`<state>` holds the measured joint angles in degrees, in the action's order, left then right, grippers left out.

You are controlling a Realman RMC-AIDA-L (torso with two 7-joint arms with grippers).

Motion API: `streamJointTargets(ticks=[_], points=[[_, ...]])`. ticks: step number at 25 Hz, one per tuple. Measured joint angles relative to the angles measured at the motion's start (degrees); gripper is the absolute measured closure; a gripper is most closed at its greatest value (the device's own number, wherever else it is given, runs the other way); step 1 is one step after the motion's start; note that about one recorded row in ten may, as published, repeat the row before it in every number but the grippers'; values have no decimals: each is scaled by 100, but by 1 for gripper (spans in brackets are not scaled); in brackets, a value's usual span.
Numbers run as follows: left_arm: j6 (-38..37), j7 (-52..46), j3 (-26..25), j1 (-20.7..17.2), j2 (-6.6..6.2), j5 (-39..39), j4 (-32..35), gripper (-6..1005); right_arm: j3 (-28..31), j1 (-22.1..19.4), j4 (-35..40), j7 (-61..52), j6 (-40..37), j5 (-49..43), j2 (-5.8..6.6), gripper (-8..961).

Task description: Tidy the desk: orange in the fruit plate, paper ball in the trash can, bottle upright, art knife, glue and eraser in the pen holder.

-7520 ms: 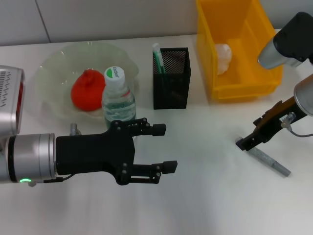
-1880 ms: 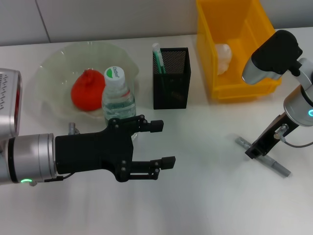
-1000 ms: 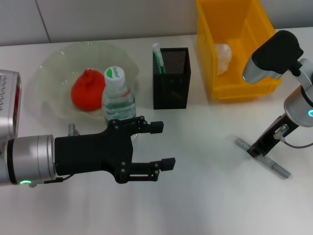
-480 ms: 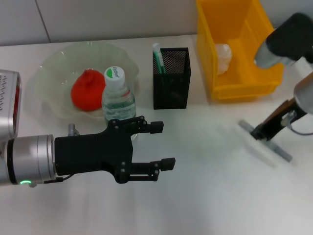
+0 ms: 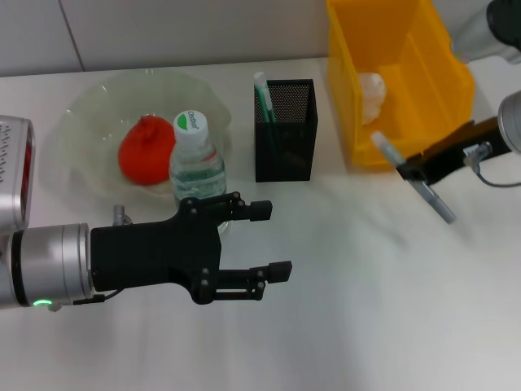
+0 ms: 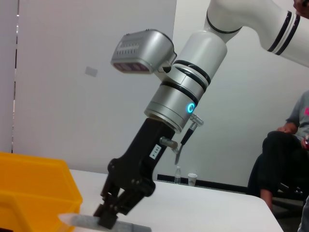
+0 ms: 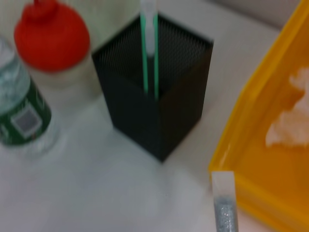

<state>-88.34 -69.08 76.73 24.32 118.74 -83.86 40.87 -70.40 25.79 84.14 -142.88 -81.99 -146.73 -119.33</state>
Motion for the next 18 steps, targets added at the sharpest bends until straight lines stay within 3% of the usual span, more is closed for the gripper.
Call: streamJointTargets(ticks=[18], points=[[-10, 0, 12, -16, 0, 46, 0, 197, 263, -466, 96, 1477, 1221, 1970, -3, 826]])
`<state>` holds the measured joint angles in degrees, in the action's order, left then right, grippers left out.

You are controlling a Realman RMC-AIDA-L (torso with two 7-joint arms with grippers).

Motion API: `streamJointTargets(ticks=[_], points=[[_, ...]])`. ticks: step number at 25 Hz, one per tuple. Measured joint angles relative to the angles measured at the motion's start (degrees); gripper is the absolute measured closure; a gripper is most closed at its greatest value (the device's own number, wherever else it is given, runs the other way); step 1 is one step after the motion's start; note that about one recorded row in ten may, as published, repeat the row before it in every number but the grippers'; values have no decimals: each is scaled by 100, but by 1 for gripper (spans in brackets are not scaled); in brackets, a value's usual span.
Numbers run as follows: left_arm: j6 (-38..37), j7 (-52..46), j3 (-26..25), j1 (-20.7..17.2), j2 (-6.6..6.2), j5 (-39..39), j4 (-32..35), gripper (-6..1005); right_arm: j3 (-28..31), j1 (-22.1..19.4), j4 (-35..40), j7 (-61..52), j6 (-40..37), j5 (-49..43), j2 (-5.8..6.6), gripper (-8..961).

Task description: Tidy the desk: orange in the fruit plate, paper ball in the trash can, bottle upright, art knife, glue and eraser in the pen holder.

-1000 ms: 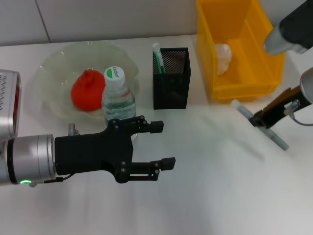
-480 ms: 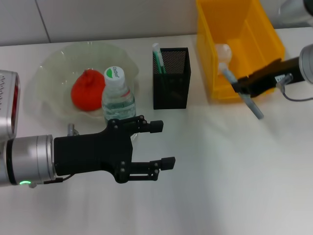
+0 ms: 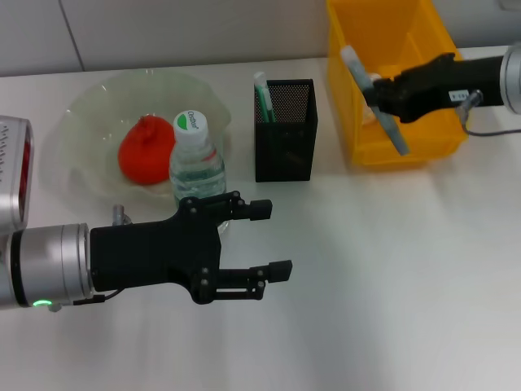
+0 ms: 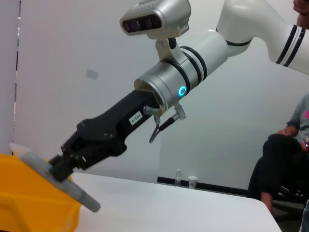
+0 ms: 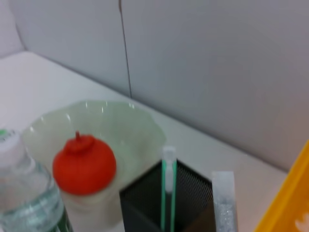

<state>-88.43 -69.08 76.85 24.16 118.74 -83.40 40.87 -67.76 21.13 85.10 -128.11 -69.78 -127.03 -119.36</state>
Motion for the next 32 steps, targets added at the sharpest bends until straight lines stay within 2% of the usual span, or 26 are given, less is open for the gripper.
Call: streamJointTargets(ticks=[3, 9, 13, 16, 23, 32], points=[[1, 0, 4, 1, 0, 0, 0, 197, 48, -80, -23, 472, 198, 554, 0, 826], [7, 0, -1, -3, 0, 0, 0, 197, 46, -67, -178, 809, 498, 859, 0, 827], [4, 0, -8, -2, 0, 0, -45, 197, 15, -24, -476, 1285, 724, 1244, 0, 827], [-4, 0, -12, 0, 0, 0, -62, 197, 67, -6, -752, 1954, 821, 1870, 0, 827], [0, 0, 19, -5, 0, 2, -62, 197, 82, -1, -1052, 2637, 883, 2361, 4, 828], [16, 26, 21, -8, 0, 8, -62, 197, 282, 42, -1910, 4050, 819, 3668, 30, 828]])
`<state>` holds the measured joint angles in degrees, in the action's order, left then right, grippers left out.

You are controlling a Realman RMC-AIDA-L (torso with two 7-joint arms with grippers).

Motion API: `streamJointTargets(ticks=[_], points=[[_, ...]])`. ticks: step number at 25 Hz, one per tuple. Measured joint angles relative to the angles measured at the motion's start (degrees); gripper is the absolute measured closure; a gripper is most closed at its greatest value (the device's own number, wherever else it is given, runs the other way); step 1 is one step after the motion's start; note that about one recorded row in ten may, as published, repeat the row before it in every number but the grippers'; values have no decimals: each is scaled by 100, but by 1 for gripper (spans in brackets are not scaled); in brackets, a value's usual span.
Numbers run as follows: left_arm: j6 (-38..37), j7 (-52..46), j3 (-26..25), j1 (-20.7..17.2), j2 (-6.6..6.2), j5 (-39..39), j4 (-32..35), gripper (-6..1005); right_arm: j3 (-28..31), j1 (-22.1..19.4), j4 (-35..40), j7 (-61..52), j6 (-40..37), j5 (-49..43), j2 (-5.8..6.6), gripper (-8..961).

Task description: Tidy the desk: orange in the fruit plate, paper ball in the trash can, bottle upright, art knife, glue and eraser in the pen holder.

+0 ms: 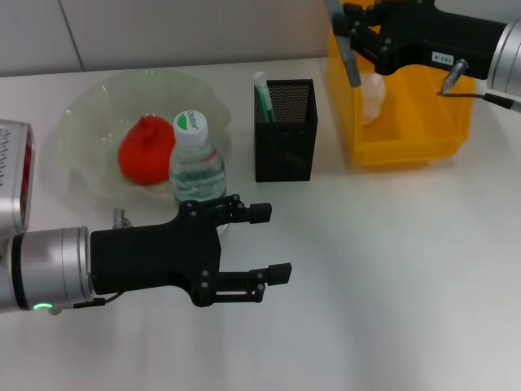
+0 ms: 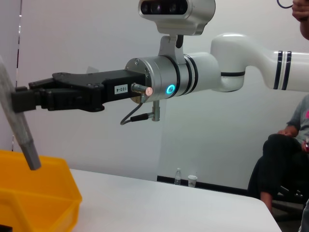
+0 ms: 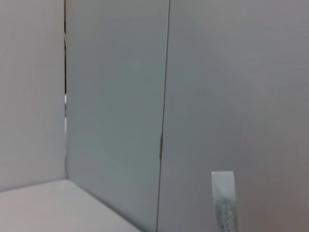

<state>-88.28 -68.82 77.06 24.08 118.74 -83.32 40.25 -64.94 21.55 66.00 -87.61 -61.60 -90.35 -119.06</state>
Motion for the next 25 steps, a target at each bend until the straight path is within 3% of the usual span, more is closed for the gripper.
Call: streamJointTargets(ticks=[14, 25], points=[[38, 54, -34, 32, 9, 51, -52, 197, 548, 946, -1477, 591, -72, 135, 39, 829], [258, 123, -43, 82, 9, 152, -150, 197, 679, 1305, -2048, 855, -23, 141, 41, 829]])
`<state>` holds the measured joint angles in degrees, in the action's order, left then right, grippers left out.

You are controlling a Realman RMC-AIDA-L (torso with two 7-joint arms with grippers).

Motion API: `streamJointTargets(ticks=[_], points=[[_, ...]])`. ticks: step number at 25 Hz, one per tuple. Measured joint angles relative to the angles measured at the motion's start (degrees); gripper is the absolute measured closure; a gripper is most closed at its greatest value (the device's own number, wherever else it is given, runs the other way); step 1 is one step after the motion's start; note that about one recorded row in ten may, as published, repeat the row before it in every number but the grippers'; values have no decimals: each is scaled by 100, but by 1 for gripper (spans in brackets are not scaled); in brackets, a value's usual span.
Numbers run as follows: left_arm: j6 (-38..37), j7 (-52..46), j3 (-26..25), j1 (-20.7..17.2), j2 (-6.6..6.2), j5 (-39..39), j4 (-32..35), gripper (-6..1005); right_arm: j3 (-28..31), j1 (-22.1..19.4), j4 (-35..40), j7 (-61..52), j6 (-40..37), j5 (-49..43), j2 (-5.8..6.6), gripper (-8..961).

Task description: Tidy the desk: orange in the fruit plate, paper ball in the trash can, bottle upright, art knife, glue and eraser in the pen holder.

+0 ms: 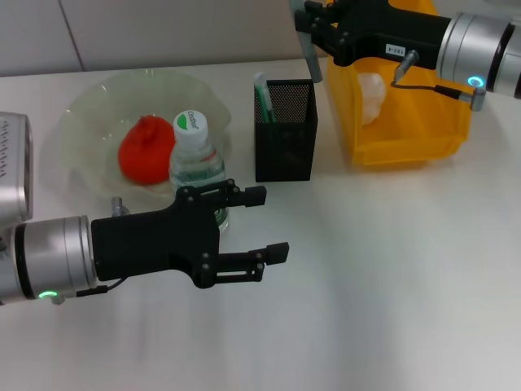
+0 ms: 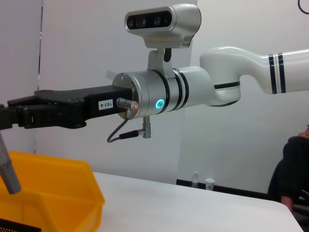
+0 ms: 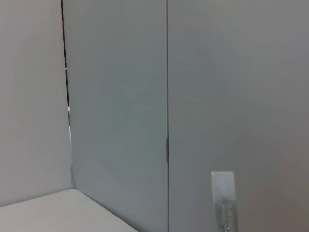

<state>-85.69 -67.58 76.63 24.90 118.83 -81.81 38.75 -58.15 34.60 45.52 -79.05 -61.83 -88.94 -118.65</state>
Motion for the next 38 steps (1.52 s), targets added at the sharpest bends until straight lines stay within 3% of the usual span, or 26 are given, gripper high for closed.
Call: streamJointTargets(ticks=[38], points=[[15, 211, 44, -17, -1, 147, -81, 197, 14, 451, -1459, 1232, 301, 677, -35, 828]])
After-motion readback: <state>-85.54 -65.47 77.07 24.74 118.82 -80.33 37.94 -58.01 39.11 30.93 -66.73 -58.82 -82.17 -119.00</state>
